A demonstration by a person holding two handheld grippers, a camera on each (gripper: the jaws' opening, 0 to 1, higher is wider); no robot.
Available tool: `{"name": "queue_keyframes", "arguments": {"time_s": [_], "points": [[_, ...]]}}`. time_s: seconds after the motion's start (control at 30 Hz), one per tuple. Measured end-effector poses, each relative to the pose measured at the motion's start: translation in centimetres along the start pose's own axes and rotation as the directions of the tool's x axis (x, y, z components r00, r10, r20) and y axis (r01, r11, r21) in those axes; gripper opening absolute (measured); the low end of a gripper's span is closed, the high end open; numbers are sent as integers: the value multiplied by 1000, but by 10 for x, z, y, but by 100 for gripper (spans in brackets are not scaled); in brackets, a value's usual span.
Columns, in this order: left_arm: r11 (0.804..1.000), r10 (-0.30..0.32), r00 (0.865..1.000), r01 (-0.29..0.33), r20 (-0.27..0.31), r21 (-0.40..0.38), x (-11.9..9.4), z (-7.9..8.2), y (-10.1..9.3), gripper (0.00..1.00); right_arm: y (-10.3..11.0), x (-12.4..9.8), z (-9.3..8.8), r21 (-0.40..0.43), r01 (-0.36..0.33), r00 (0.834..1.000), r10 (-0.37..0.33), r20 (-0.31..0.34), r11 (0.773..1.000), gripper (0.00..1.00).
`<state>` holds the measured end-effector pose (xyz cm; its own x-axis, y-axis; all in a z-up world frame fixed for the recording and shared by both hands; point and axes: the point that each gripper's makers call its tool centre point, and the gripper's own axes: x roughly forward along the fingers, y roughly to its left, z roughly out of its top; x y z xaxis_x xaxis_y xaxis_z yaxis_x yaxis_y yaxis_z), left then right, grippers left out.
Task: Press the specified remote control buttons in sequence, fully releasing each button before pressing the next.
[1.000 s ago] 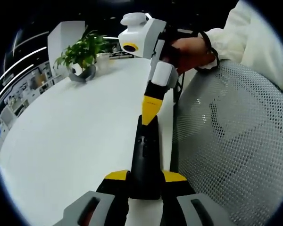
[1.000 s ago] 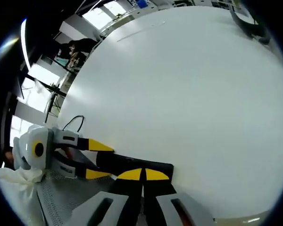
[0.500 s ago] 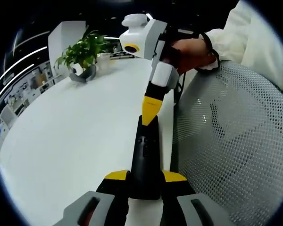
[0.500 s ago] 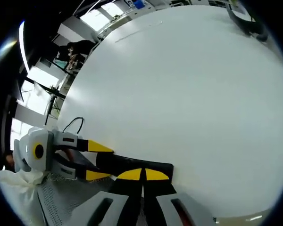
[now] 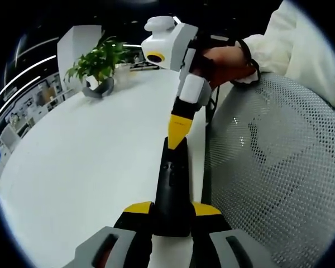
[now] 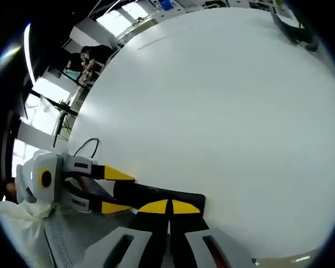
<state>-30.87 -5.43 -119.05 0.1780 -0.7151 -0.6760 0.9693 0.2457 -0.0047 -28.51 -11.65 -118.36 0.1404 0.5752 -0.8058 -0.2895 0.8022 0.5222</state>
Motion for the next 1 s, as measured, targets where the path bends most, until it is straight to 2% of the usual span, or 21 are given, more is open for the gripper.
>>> {"name": "queue_keyframes", "arguments": {"time_s": [0.23, 0.37, 0.63, 0.8, 1.0], "points": [[1000, -1, 1000, 1, -1, 2, 0, 1, -1, 25, 1, -2, -1, -12, 4, 1000, -5, -4, 1000, 0], [1000, -6, 1000, 6, -2, 7, 0, 1, -3, 25, -1, -3, -1, 13, -7, 1000, 7, -6, 1000, 0], [1000, -22, 1000, 22, 4, 22, 1, 3, -8, 25, 12, -1, -4, -13, -44, 999, 44, -14, 999, 0], [999, -26, 1000, 26, 5, 24, 1, 3, -9, 25, 11, 2, -5, -52, -25, 1000, 24, -19, 998, 0], [999, -26, 1000, 26, 6, 23, 2, 3, -8, 25, 7, 3, -4, -49, -19, 1000, 18, -19, 999, 0]]}}
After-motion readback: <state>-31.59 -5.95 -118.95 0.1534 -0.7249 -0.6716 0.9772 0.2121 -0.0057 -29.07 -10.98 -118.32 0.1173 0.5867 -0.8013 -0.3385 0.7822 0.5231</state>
